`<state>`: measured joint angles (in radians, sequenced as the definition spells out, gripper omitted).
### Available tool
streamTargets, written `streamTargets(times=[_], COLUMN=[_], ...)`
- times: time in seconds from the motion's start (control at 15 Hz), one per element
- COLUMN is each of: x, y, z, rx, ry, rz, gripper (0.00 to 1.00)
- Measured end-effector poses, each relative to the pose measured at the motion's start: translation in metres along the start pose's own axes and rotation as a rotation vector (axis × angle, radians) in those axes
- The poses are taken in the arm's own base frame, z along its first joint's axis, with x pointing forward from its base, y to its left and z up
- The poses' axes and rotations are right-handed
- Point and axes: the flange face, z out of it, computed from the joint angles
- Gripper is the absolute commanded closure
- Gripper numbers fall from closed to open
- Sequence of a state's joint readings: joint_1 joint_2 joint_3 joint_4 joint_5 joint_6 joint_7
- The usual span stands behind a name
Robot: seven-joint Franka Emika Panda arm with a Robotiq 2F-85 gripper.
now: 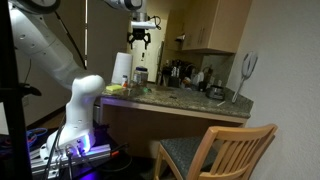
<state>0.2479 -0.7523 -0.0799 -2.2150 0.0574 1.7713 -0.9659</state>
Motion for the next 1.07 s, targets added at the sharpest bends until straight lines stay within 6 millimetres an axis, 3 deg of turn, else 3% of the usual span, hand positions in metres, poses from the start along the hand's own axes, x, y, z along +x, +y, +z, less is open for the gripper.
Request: streamTargets(times=[0.13,0.27,0.47,0.6,0.8,1.07], x=[-0.001,0.001,0.006,0.008,0.009,0.008], y=[0.0,-0.004,-0.027,-0.041,-0.052,-0.053], z=[0.018,0.063,0.138,0.175,0.198,0.197], rx=[0.043,0.133,0.281,0.304,0.29,0.288], ry=[-0.034,-0.089,-0.176,-0.23,-0.262,-0.26], rz=[0.003,-0.003,-0.032,-0.029,-0.017,-0.015], gripper=[0.0,0.0,0.0,0.0,0.0,0.0])
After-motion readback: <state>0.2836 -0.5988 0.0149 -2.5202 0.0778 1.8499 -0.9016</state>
